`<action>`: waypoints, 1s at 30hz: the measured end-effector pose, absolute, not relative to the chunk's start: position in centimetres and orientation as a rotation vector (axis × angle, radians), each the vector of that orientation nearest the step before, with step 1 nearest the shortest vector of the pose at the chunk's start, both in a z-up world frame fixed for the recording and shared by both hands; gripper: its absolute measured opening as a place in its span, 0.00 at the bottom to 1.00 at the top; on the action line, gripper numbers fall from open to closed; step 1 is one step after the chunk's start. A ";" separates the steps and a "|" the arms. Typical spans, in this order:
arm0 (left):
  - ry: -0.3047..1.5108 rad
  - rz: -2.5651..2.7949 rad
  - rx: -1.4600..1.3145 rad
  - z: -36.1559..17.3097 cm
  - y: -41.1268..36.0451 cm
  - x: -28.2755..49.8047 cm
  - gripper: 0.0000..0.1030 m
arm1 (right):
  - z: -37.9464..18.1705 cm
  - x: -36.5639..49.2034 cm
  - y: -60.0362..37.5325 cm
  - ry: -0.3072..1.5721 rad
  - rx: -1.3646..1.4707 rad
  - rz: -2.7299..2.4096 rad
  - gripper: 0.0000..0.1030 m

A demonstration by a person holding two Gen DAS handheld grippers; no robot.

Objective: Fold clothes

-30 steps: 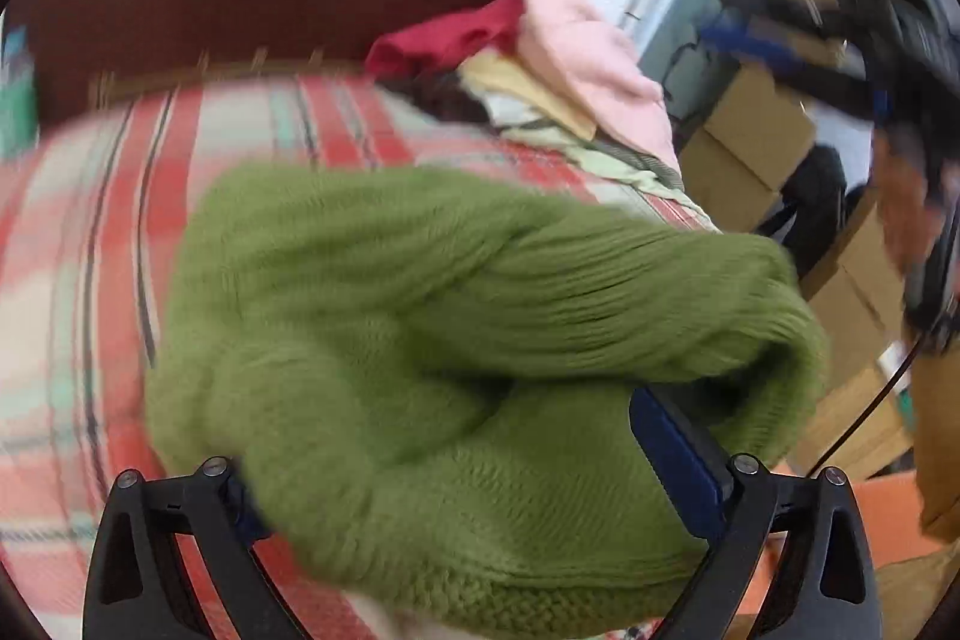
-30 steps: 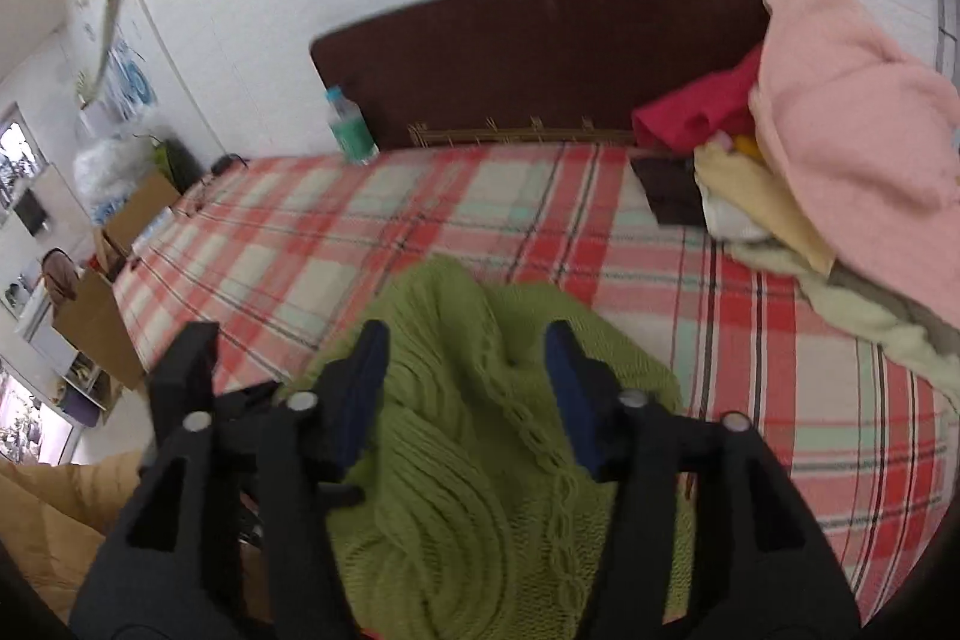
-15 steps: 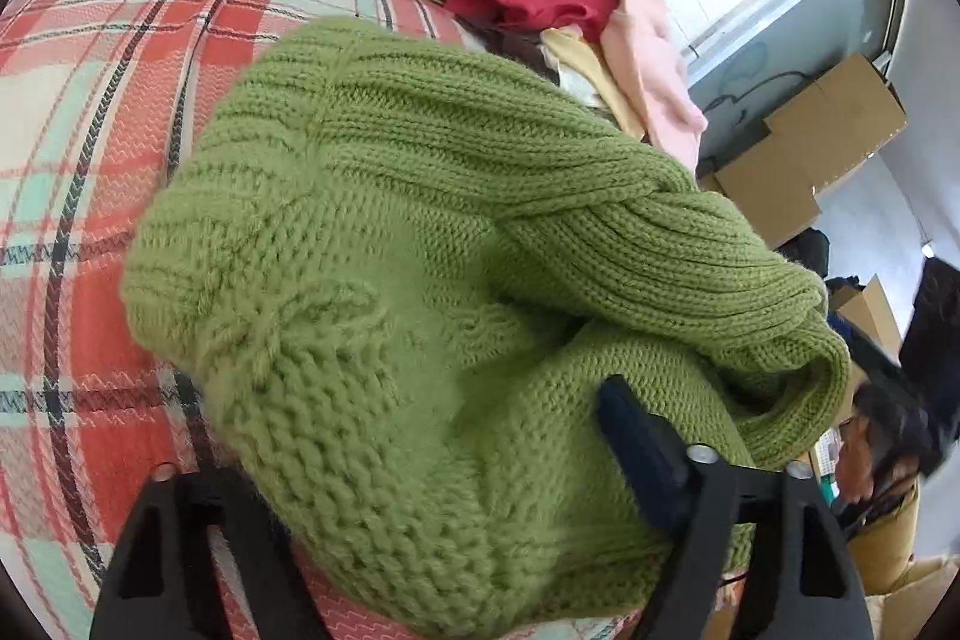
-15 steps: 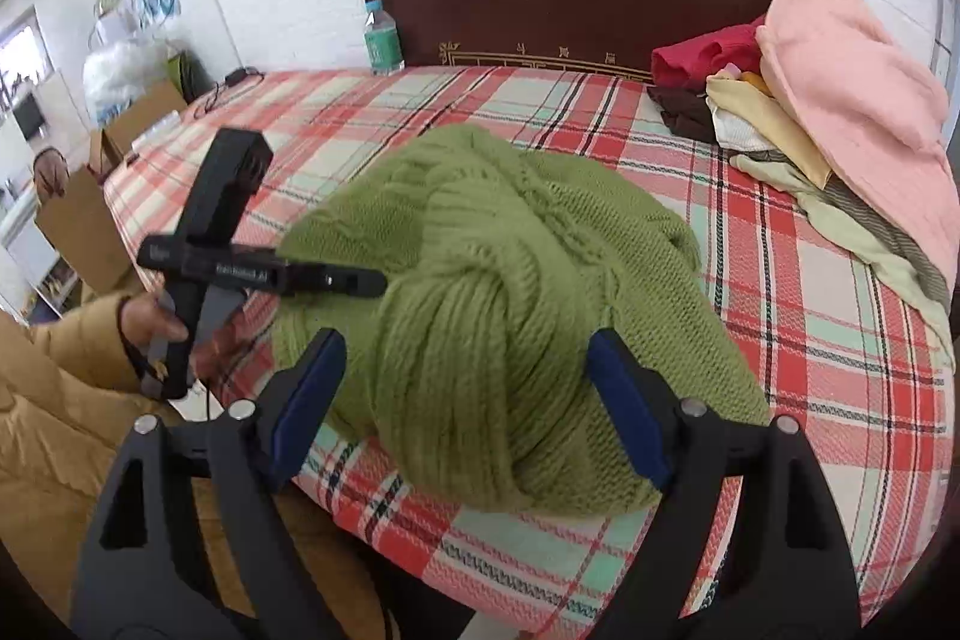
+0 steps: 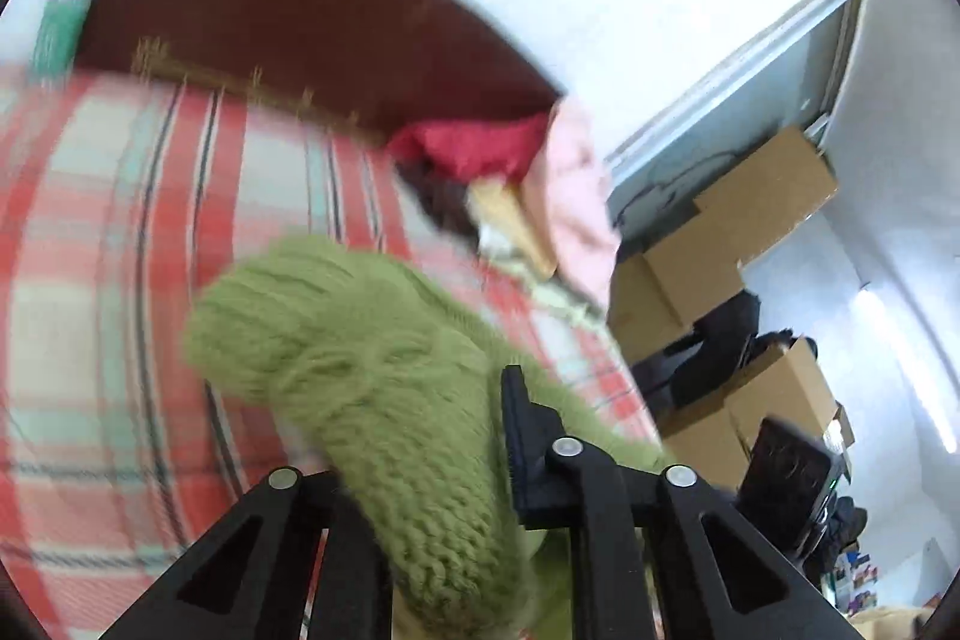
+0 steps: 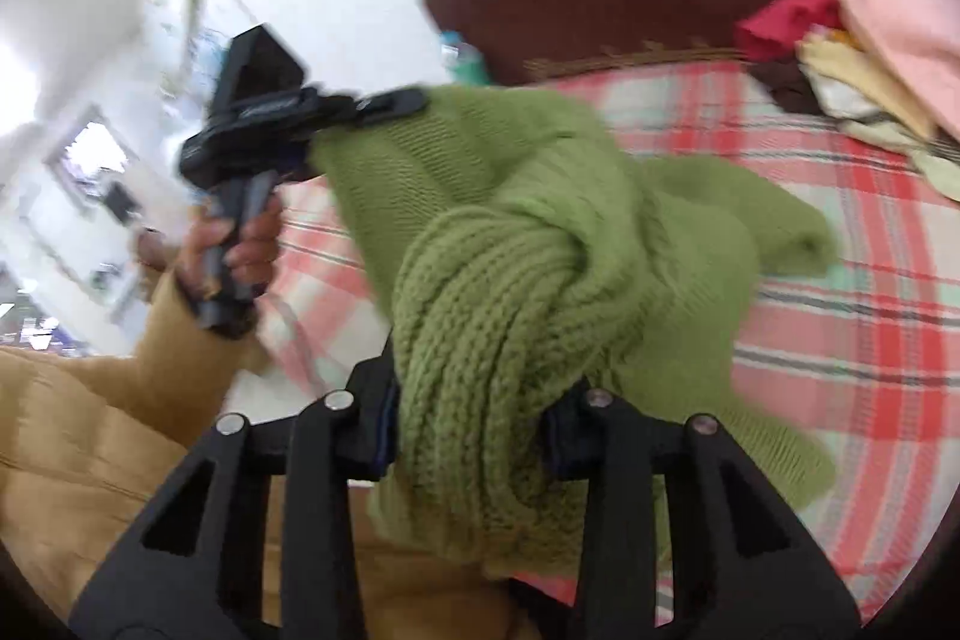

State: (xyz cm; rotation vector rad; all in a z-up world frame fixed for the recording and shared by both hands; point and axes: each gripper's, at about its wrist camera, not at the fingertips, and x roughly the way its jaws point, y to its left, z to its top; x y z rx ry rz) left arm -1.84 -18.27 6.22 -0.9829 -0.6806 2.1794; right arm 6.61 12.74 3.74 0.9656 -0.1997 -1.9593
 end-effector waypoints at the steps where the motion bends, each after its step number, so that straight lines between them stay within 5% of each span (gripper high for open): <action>1: -0.661 2.195 -0.974 7.5 -18.8 -2.3 0.12 | 3.6 6.6 11.4 -0.190 0.961 -1.936 0.37; 8: -0.496 2.431 -1.245 5.1 -24.3 -4.9 0.16 | -2.1 6.2 0.6 0.010 1.098 -1.799 0.43; 11: -0.520 2.409 -1.390 0.6 -26.7 -4.8 0.34 | -5.1 6.5 -1.9 0.054 1.196 -1.715 0.59; 13: -0.566 2.392 -1.435 -2.0 -28.0 -4.1 0.47 | -5.6 7.0 -2.2 0.098 1.200 -1.695 0.60; 17: -0.593 2.369 -1.412 -3.5 -29.1 -2.7 0.63 | -2.9 5.8 2.5 -0.052 1.114 -1.740 0.61; 19: -0.580 2.368 -1.389 -3.5 -29.1 -2.4 0.76 | -1.5 4.1 6.7 -0.162 1.067 -1.860 0.71; 21: -0.559 2.366 -1.377 -3.3 -28.6 -2.5 0.79 | -0.4 2.0 11.0 -0.281 1.034 -1.997 0.84; 30: -0.501 2.360 -1.483 -6.2 -27.8 -4.9 0.80 | -7.5 -11.2 19.1 -0.731 1.346 -2.107 0.84</action>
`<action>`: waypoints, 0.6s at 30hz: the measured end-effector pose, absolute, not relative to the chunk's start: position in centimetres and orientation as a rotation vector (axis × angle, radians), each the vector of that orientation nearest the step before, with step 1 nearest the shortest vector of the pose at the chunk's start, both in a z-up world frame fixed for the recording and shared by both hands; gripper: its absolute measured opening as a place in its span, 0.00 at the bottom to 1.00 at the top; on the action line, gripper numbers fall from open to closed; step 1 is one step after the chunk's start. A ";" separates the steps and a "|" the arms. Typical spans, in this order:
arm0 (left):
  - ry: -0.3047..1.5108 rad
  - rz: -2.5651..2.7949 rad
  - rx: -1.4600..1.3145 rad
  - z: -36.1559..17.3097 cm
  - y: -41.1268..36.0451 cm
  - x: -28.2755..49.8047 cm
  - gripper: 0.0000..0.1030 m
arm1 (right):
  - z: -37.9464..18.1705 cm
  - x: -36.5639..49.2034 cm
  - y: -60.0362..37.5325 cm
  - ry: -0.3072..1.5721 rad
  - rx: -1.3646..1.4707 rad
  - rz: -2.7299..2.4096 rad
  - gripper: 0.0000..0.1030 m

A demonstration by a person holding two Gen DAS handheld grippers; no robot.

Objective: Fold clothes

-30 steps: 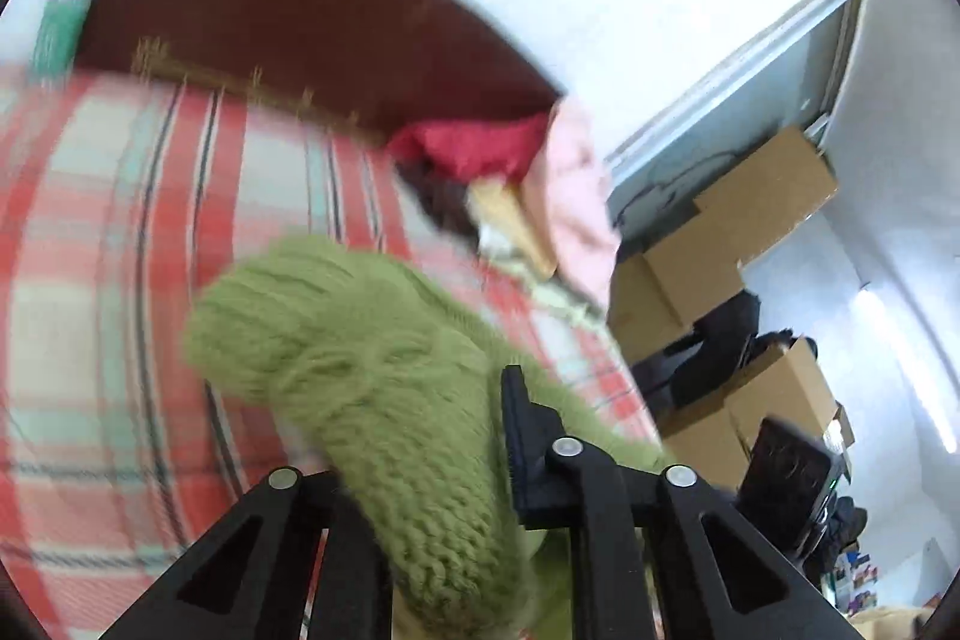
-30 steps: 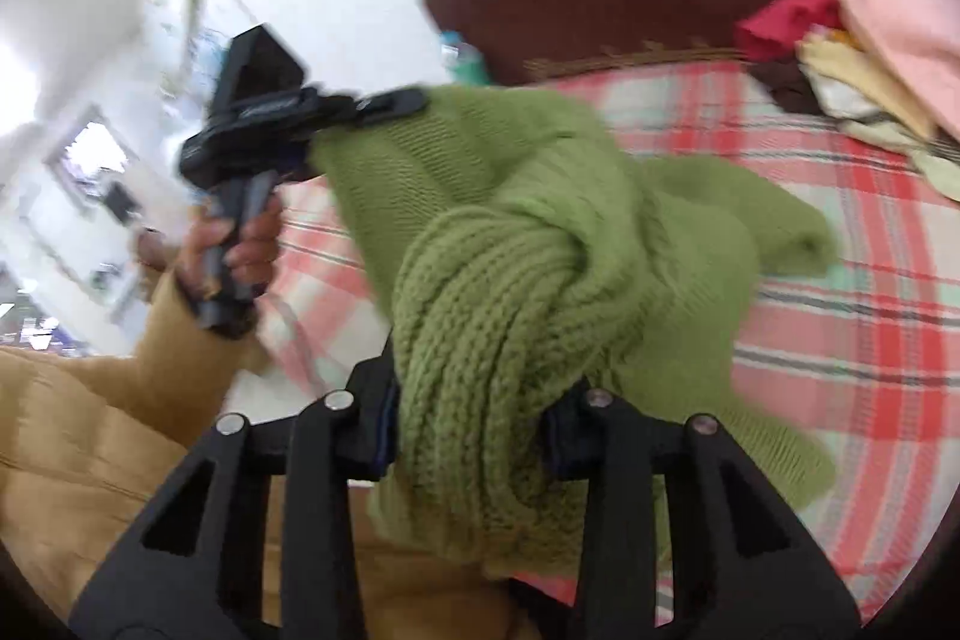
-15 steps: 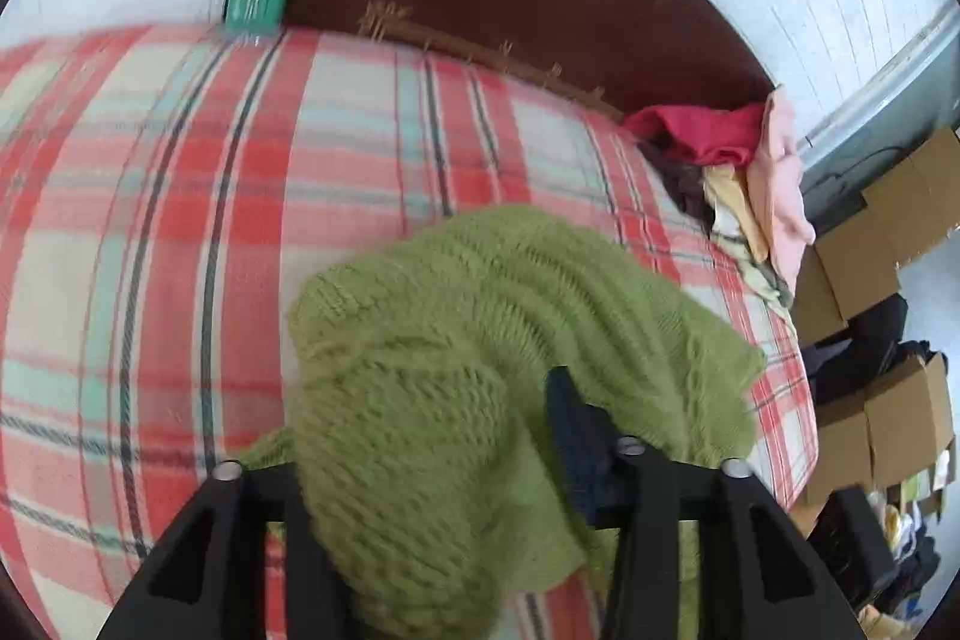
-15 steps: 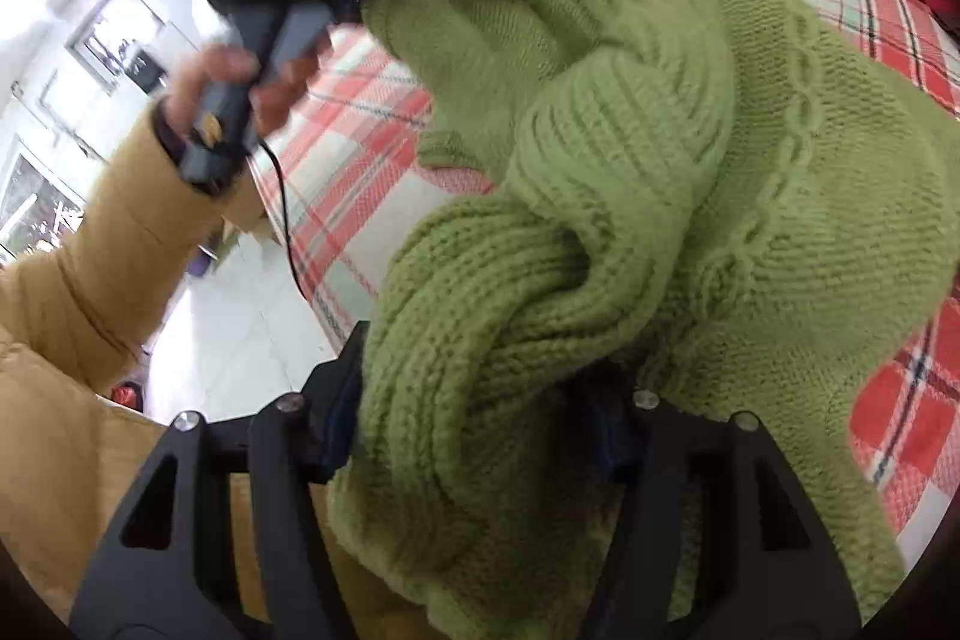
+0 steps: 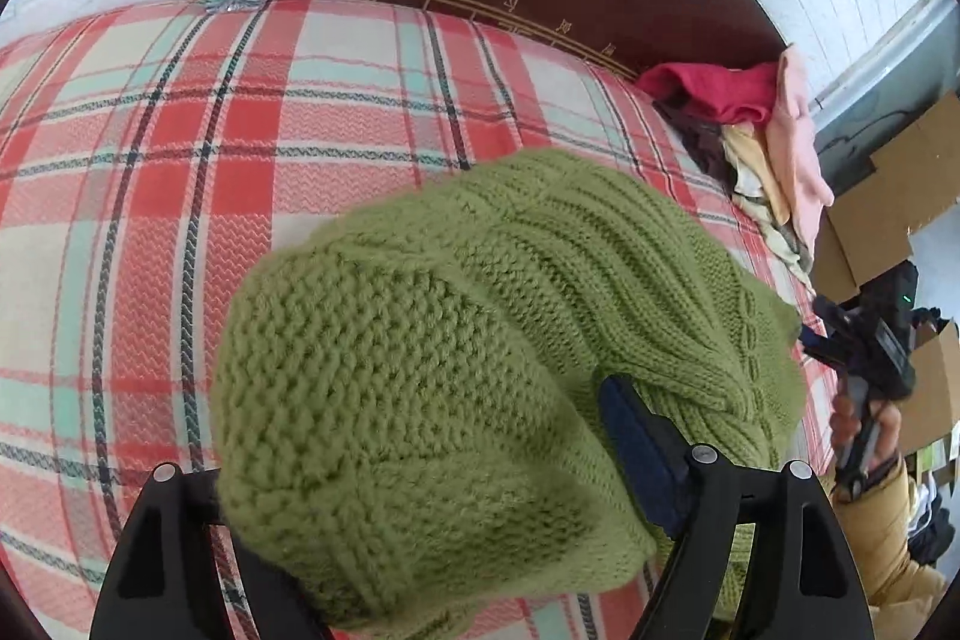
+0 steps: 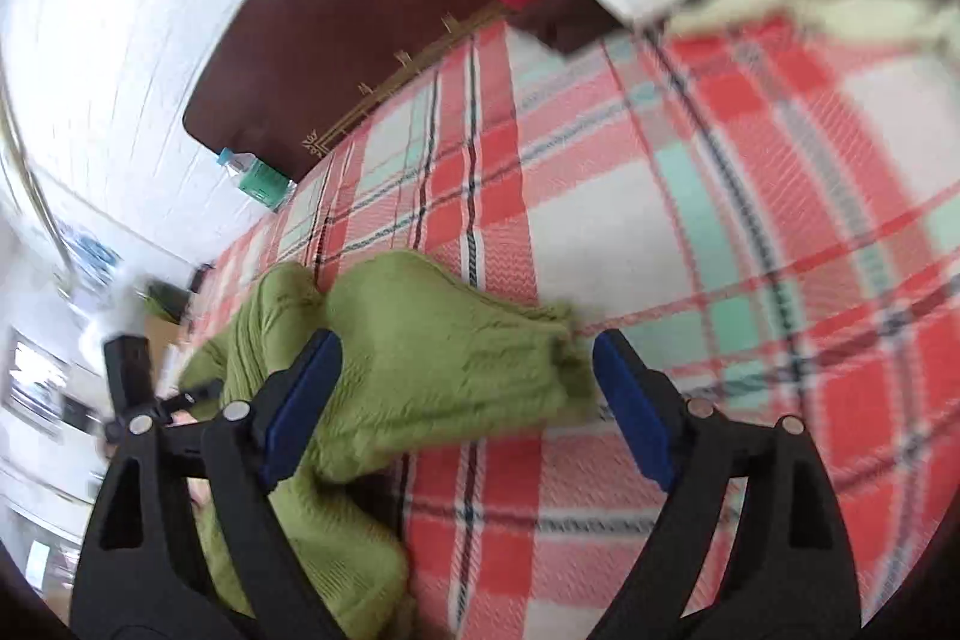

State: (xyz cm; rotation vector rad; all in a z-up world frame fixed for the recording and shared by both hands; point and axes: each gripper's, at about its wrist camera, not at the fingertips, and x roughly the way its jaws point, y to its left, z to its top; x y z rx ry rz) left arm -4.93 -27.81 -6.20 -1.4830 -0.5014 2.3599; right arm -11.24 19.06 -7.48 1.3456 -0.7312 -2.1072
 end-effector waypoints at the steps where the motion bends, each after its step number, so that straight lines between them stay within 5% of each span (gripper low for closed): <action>1: -0.502 2.356 -1.485 -6.3 -27.9 -5.0 0.80 | -8.3 -12.1 18.2 -0.752 1.369 -2.056 0.84; 4: -0.488 2.357 -1.481 -6.4 -27.9 -5.1 0.76 | -9.0 -13.5 15.6 -0.756 1.362 -1.959 0.84; 5: -0.481 2.359 -1.481 -6.5 -27.9 -5.1 0.73 | -9.0 -13.7 15.0 -0.760 1.359 -1.913 0.73; 6: -0.466 2.364 -1.482 -6.4 -27.8 -5.2 0.64 | -8.9 -13.9 14.5 -0.765 1.356 -1.864 0.48; 8: -0.440 2.371 -1.482 -6.2 -27.7 -5.4 0.50 | -8.5 -14.2 13.4 -0.714 1.352 -1.847 0.25; 12: -0.447 2.377 -1.436 -4.8 -27.6 -6.0 0.26 | -4.7 -14.3 13.5 -0.599 1.228 -2.019 0.17; 18: -0.479 2.393 -1.326 -1.5 -27.4 -8.1 0.19 | 2.3 -12.9 19.4 -0.557 0.897 -2.348 0.16</action>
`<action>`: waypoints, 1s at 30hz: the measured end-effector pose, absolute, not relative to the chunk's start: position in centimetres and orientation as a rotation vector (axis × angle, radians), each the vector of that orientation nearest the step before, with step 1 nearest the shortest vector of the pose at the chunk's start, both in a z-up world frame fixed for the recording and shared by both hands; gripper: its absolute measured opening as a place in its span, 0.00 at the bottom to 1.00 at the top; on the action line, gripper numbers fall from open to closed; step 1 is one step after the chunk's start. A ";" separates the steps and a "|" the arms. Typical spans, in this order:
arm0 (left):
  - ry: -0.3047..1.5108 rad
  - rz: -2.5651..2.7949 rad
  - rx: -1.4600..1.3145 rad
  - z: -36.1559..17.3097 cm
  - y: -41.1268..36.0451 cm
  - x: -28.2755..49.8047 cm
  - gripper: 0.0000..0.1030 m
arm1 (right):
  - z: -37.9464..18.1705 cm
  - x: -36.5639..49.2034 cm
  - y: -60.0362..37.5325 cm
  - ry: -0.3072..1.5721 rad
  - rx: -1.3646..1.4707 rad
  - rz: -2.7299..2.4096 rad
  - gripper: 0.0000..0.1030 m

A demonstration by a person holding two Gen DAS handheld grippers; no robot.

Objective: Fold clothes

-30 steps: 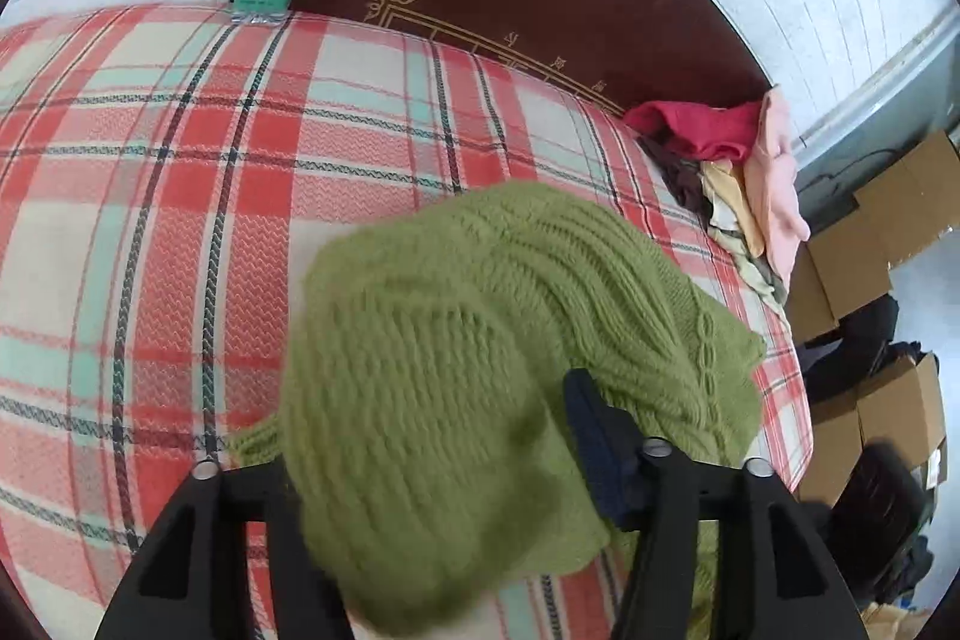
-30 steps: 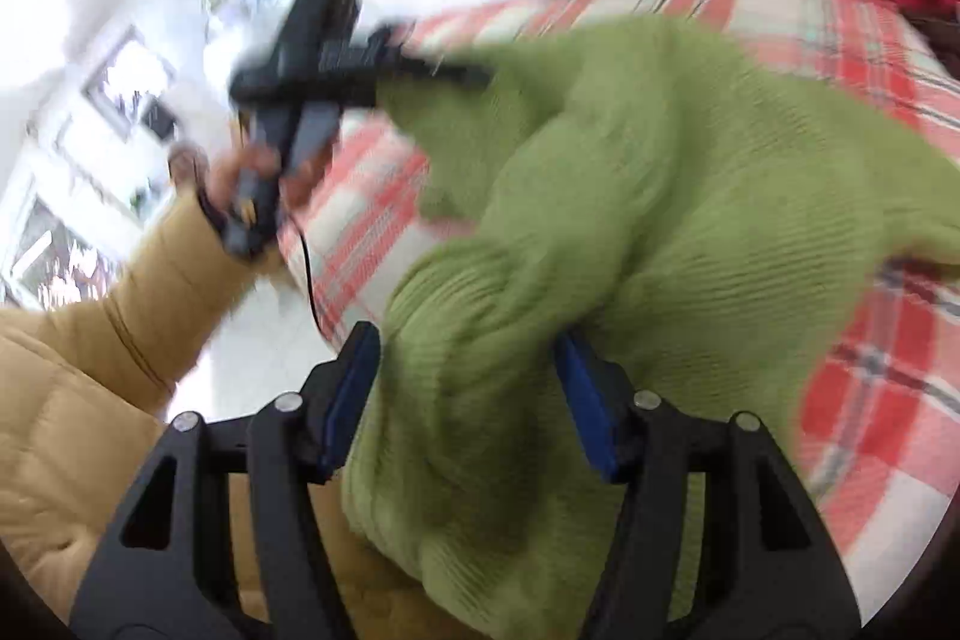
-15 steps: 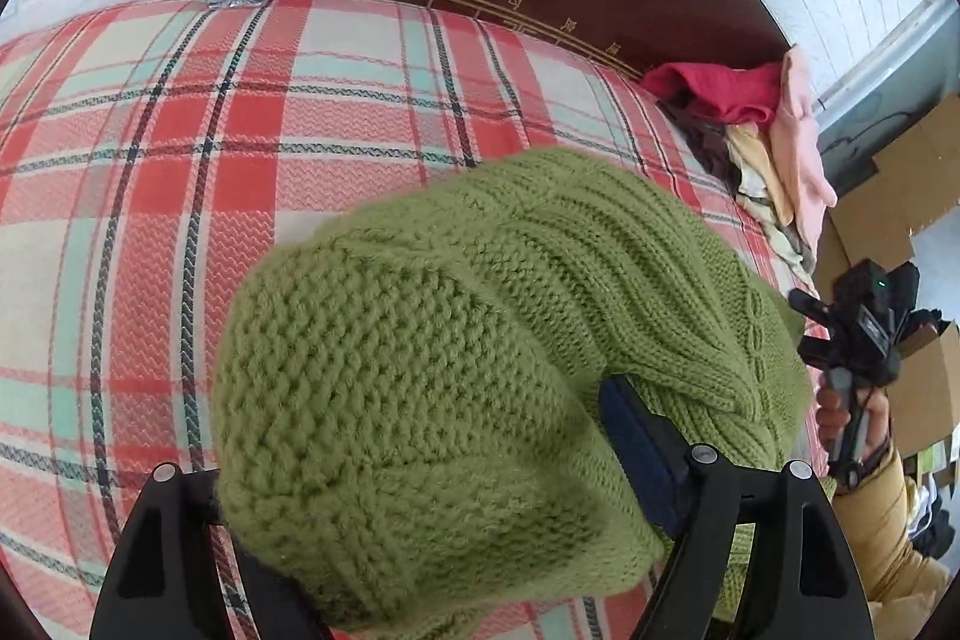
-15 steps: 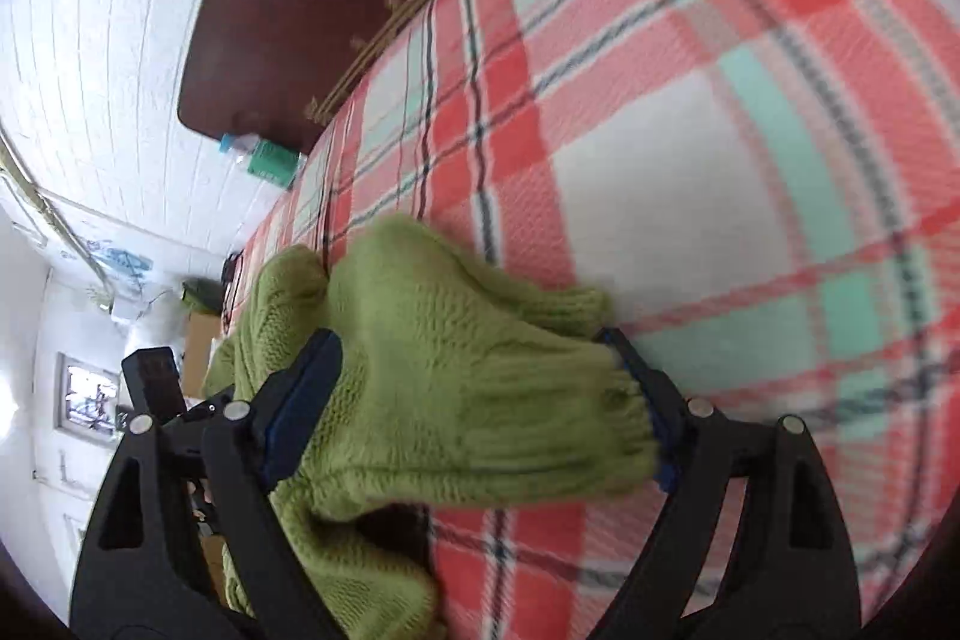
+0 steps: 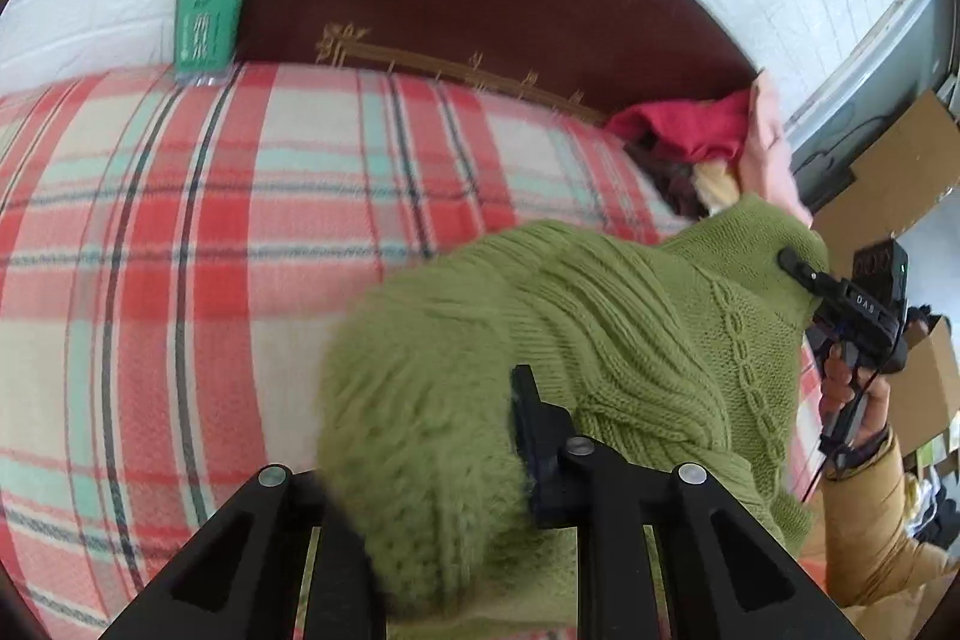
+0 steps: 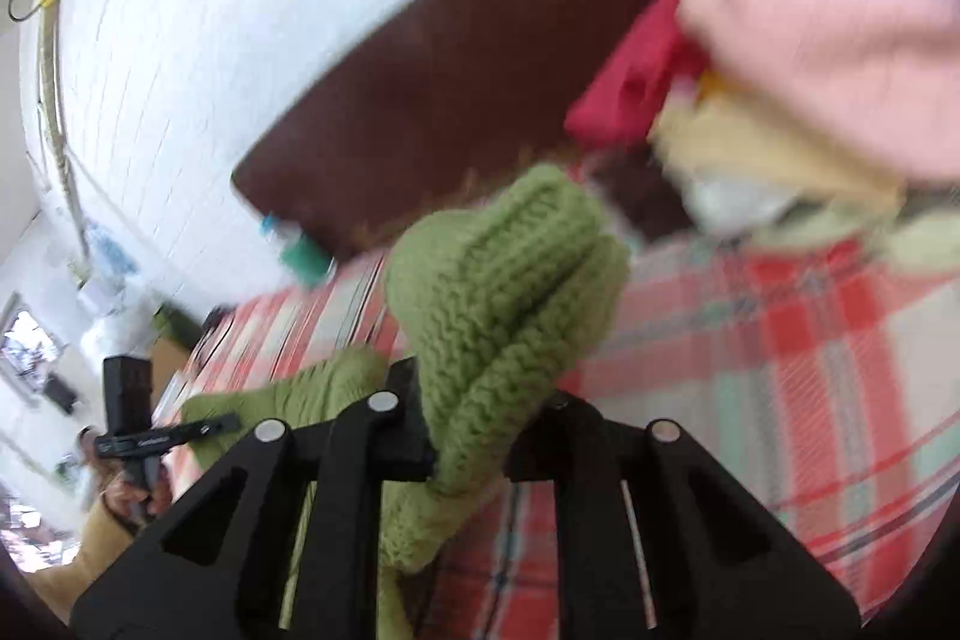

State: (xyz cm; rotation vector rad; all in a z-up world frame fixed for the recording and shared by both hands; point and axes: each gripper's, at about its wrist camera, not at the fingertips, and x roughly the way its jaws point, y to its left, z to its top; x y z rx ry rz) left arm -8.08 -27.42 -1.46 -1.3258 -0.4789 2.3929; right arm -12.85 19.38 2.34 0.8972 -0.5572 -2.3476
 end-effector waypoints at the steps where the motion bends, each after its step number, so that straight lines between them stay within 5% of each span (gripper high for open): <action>1: -0.468 2.401 -1.307 -0.9 -27.2 -8.7 0.19 | 3.0 -12.4 20.5 -0.565 0.847 -2.391 0.16; 5: -0.413 2.414 -1.357 -1.4 -25.8 -11.1 0.21 | -0.6 -14.0 22.7 -0.601 1.014 -2.443 0.16; 8: -0.348 2.432 -1.457 -3.5 -25.0 -12.8 0.40 | -5.3 -15.1 22.5 -0.594 1.254 -2.413 0.21; 11: -0.392 2.409 -1.520 -5.4 -25.6 -13.3 0.57 | -7.6 -15.4 23.1 -0.633 1.336 -2.388 0.31; 15: -0.510 2.370 -1.524 -6.3 -27.6 -11.7 0.74 | -7.4 -13.5 24.4 -0.683 1.279 -2.364 0.65; 19: -0.561 2.378 -1.457 -6.1 -29.5 -8.0 0.81 | -6.1 -10.0 23.2 -0.634 1.224 -2.335 0.66; 30: -0.328 2.428 -1.434 -7.6 -26.3 -4.8 0.96 | -6.5 -4.1 18.9 -0.549 1.257 -2.254 0.67</action>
